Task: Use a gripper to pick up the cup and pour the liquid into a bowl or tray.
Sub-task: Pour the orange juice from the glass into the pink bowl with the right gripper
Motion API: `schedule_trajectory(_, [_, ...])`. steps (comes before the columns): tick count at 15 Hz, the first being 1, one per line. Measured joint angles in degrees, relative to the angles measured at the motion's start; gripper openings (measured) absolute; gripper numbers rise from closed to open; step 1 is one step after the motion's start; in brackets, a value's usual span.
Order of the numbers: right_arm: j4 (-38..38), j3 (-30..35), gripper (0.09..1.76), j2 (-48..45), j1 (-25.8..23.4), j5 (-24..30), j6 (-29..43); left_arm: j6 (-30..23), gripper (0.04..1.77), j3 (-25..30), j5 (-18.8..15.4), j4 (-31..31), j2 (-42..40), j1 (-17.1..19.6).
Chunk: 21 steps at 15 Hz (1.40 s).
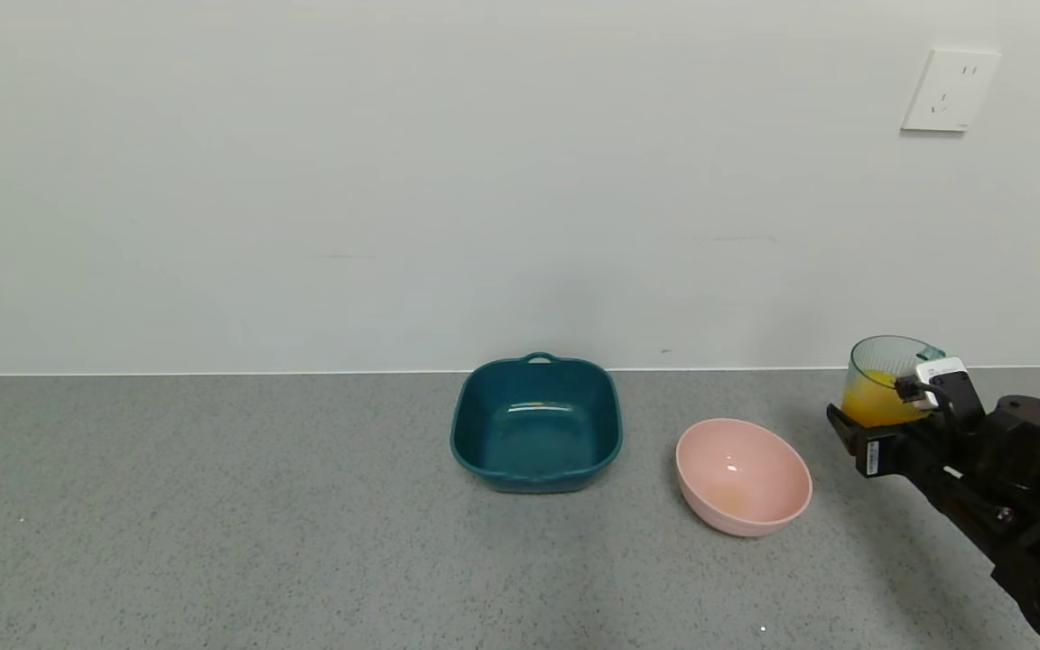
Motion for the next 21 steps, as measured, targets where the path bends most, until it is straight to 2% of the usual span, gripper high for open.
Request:
schedule_trajectory(7, [0.0,2.2,1.34,-2.6,0.1,2.0,-6.6,0.0,1.72,0.0,0.0,0.0,0.0,0.0])
schedule_trajectory(18, [0.5,1.9,1.34,-1.7,0.3,3.9,-12.1,0.0,1.72,0.0,0.0,0.0,0.0,0.0])
schedule_trajectory(21, [2.6,1.2,1.34,-1.1,0.4,4.9,-13.0,0.0,1.72,0.0,0.0,0.0,0.0,0.0])
